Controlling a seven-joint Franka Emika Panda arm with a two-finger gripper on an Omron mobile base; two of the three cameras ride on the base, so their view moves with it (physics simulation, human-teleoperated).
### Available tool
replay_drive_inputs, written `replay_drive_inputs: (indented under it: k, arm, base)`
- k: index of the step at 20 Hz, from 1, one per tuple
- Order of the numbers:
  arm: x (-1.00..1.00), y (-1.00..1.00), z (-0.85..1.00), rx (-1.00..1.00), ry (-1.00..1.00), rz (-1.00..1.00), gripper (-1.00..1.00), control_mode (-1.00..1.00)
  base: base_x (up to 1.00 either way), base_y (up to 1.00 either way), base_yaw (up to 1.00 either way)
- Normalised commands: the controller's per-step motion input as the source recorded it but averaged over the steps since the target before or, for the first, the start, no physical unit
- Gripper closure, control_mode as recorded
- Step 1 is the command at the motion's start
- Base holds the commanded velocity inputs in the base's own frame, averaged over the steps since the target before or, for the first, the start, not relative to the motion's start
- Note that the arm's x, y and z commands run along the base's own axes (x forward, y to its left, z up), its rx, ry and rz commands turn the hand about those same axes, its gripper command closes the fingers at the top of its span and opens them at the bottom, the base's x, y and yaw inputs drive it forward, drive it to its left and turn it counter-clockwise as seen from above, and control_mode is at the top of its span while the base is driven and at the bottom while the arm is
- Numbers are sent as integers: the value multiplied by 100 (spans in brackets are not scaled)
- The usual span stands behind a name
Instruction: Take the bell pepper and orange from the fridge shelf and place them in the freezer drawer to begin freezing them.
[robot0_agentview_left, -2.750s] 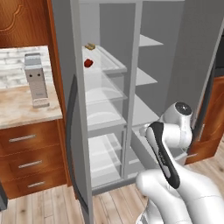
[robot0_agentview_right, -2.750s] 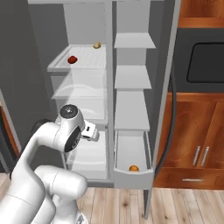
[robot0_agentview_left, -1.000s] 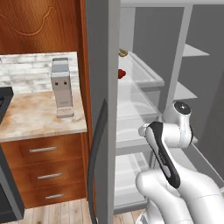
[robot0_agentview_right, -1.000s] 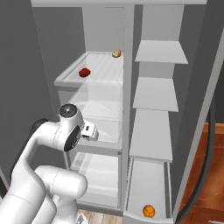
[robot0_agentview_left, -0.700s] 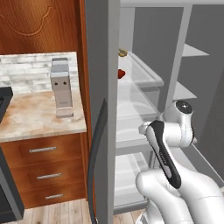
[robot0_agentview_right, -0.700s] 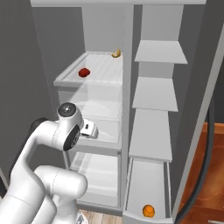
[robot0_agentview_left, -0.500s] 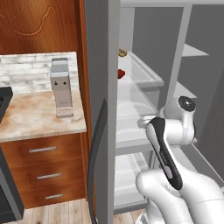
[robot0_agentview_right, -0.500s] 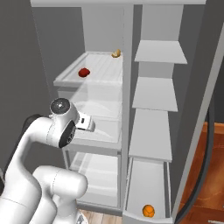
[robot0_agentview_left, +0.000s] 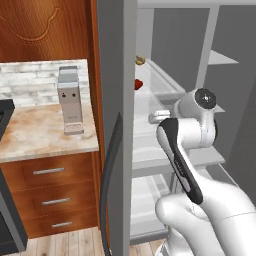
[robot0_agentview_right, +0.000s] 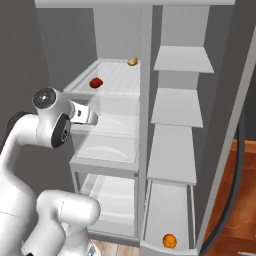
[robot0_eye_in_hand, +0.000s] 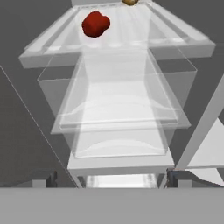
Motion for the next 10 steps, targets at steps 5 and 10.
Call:
replay_drive_inputs:
  k: [5,10]
  arm:
    - [54,0,98,0,13,-2,-100,-100]
    - [30,0,49,0,10,-5,-100,-100]
  base:
    - [0,0,0]
    - [0,0,0]
